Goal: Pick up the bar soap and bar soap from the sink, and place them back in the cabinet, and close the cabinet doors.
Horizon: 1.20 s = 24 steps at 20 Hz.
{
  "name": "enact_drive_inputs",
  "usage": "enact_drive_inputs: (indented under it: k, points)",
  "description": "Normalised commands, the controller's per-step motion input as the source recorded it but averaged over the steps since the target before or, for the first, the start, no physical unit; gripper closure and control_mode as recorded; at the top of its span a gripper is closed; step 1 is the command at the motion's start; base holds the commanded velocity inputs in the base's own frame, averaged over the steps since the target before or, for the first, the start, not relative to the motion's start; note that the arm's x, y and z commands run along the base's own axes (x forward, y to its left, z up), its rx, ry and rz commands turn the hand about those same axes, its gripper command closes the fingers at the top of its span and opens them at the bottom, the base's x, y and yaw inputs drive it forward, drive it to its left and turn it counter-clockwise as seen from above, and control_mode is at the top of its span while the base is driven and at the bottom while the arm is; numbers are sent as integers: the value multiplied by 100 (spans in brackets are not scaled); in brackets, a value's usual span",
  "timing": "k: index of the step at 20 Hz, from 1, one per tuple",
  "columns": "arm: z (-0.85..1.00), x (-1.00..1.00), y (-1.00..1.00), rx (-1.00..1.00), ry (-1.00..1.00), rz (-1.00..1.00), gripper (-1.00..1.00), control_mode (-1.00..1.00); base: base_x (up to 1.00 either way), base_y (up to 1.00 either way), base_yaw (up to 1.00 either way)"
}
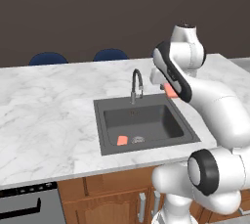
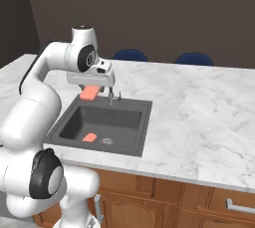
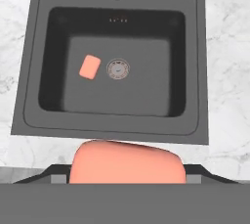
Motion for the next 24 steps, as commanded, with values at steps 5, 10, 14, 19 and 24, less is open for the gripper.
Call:
enact_drive_inputs:
  k: [5, 10, 14, 19, 24]
  points:
    - [36, -25, 13, -2, -1, 0, 100, -100, 0, 0, 0]
    - [12, -35, 1, 0, -1, 1, 100, -100, 0, 0, 0]
    - [5, -36, 0, 0, -2, 3, 100, -100, 0, 0, 0]
    - [11, -26, 0, 0, -1, 1, 100, -100, 0, 0, 0]
    - [14, -29, 0, 0, -1, 0, 100, -100, 0, 0, 0]
